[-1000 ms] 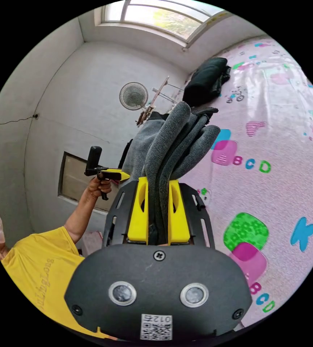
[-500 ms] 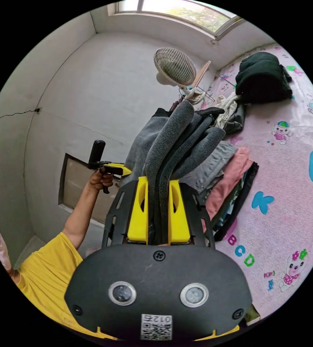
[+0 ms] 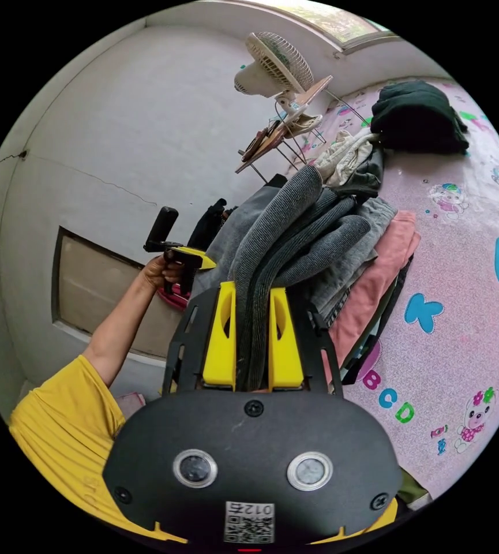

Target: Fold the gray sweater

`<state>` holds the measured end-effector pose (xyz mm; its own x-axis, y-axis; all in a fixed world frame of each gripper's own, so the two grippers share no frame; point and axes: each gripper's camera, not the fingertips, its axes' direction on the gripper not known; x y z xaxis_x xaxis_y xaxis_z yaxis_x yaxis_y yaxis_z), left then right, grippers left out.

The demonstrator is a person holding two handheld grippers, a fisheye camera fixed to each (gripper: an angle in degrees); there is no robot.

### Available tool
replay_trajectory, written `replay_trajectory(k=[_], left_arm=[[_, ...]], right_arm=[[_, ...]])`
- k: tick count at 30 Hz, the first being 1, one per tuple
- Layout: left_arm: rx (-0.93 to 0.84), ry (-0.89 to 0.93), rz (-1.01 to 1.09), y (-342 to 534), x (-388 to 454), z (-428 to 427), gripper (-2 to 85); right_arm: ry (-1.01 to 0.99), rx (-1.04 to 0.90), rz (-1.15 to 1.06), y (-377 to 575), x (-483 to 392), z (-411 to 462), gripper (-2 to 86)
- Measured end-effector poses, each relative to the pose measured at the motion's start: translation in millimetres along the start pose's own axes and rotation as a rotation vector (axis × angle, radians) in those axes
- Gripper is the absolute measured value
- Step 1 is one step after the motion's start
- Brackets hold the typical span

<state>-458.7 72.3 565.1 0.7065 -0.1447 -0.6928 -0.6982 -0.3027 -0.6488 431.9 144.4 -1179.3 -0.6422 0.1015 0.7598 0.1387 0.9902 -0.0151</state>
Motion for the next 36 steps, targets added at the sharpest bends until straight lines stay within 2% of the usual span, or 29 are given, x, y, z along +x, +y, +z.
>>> replay_trajectory(k=[3, 7, 11, 13, 15, 16, 19, 22, 25, 27, 30, 33, 36], left_arm=[[-0.02, 0.029, -0.001, -10.3, -18.8, -0.3, 10.1], [-0.042, 0.035, -0.057, -15.5, -44.4, -2.2, 9.5], [0.102, 0.019, -0.077, 5.6, -43.6, -50.3, 6.1], [0.216, -0.017, -0.097, 23.5, -33.5, -81.6, 4.4], [0.405, -0.021, -0.052, 46.2, -2.0, -113.9, 2.5], [0.433, -0.026, -0.039, 48.6, 6.9, -116.5, 2.1], [0.398, -0.133, -0.049, 34.7, 35.4, -95.9, 1.0], [0.263, -0.147, -0.096, 8.8, 22.7, -52.4, 0.6], [0.322, -0.065, -0.126, 12.0, 2.5, -51.7, 0.4], [0.347, -0.049, -0.14, 17.8, -4.1, -57.3, 0.3], [0.346, -0.063, -0.14, 18.8, -3.0, -62.2, 0.2], [0.345, -0.081, -0.139, 15.7, 1.8, -66.4, 0.3], [0.338, -0.122, -0.131, 14.3, 6.7, -70.6, 0.3]], right_arm=[[0.035, 0.002, 0.023, -5.5, 3.6, 20.6, 8.2], [-0.051, 0.012, 0.199, -12.9, 41.9, 50.2, 8.9], [-0.129, 0.028, 0.276, -23.9, 55.8, 71.3, 9.5], [-0.135, 0.032, 0.298, -28.4, 55.1, 81.3, 9.8], [-0.154, 0.04, 0.335, -32.0, 56.9, 92.6, 10.0], [-0.164, 0.041, 0.347, -34.6, 58.3, 99.5, 10.1], [-0.167, 0.02, 0.315, -43.8, 57.5, 109.9, 10.4], [-0.133, -0.022, 0.27, -53.0, 55.6, 107.5, 9.8], [-0.092, 0.018, 0.207, -55.5, 56.7, 85.4, 6.8], [-0.04, 0.116, 0.194, -56.2, 55.8, 66.0, 4.1], [-0.005, 0.202, -0.006, -75.9, 25.8, 62.1, 1.8], [-0.036, 0.073, -0.186, -113.2, -0.6, 105.2, 0.9], [0.01, -0.119, -0.089, -144.4, 29.6, 162.0, 0.4]])
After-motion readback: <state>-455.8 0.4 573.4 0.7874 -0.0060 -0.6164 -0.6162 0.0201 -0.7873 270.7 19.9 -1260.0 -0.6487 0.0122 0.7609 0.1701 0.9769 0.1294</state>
